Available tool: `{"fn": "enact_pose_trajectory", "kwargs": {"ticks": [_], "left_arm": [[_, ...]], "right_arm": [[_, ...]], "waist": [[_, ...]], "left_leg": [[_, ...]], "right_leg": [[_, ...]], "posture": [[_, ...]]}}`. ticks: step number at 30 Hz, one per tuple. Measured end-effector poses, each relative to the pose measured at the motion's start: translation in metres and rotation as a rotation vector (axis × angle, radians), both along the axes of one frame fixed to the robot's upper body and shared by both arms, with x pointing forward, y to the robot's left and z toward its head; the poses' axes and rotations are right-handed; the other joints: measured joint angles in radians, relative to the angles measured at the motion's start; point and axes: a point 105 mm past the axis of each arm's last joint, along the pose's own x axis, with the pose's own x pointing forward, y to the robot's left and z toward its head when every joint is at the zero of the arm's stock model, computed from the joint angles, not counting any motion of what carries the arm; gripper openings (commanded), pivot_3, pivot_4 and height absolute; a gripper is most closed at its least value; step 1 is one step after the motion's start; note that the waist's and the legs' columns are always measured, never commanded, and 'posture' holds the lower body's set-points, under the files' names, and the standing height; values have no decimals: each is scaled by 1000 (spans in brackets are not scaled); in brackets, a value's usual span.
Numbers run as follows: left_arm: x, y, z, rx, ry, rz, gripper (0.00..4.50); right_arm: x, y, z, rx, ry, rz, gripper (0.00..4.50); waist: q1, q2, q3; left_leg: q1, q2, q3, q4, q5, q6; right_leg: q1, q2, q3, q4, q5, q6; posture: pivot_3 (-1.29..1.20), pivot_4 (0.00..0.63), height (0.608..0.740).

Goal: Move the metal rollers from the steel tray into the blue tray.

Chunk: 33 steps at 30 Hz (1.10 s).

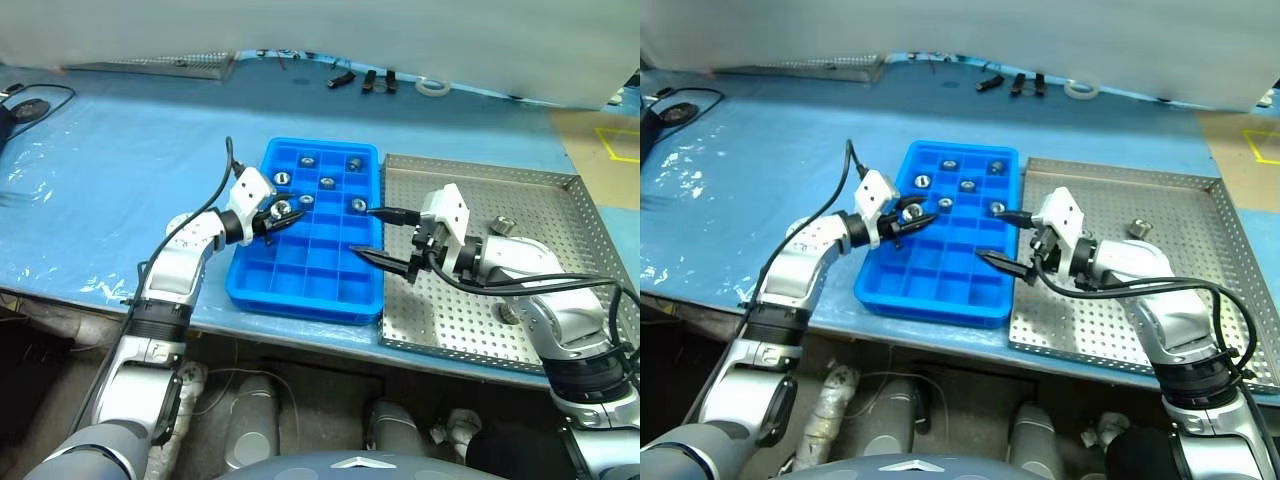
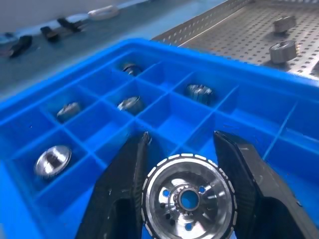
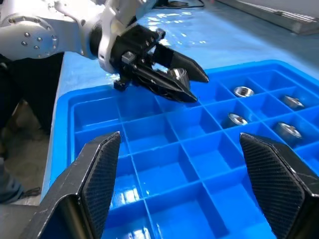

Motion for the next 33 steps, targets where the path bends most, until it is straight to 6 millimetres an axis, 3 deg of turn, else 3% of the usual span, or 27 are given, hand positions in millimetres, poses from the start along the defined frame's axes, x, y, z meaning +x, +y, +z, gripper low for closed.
{"fn": "enact_pose_trajectory", "kwargs": {"ticks": [9, 14, 19, 27, 33], "left_arm": [[31, 10, 4, 5, -18, 206, 1715], [30, 17, -5, 79, 1, 185, 1715], [27, 19, -6, 116, 6, 149, 1715], [25, 20, -7, 135, 17, 122, 4309], [31, 22, -5, 141, 22, 140, 4309]], "right_arm": [[1, 0, -11, -17, 2, -2, 4037], [-1, -6, -22, -25, 30, -37, 4037], [-1, -6, -18, -22, 7, -62, 4037], [-1, -5, -18, -15, 0, -76, 4037], [-1, -8, -21, -16, 9, -86, 4037]], "waist": [[14, 0, 0], [11, 0, 0], [9, 0, 0], [0, 0, 0], [-8, 0, 0]], "left_leg": [[0, 0, -2, 0, 5, -7], [-5, 0, -2, 0, 6, -8], [-4, 0, -2, 0, 6, -8], [-4, 0, -2, 0, 6, -8], [-4, 0, -2, 0, 6, -8]], "right_leg": [[-7, 3, 1, 12, 0, 0], [-14, 4, 3, 13, 0, 0], [-14, 5, 3, 14, 0, 0], [-13, 5, 4, 14, 0, 0], [-13, 5, 4, 14, 0, 0]], "posture": [[107, 150, 740], [96, 150, 740], [96, 150, 740], [58, 150, 740], [26, 150, 740]]}}
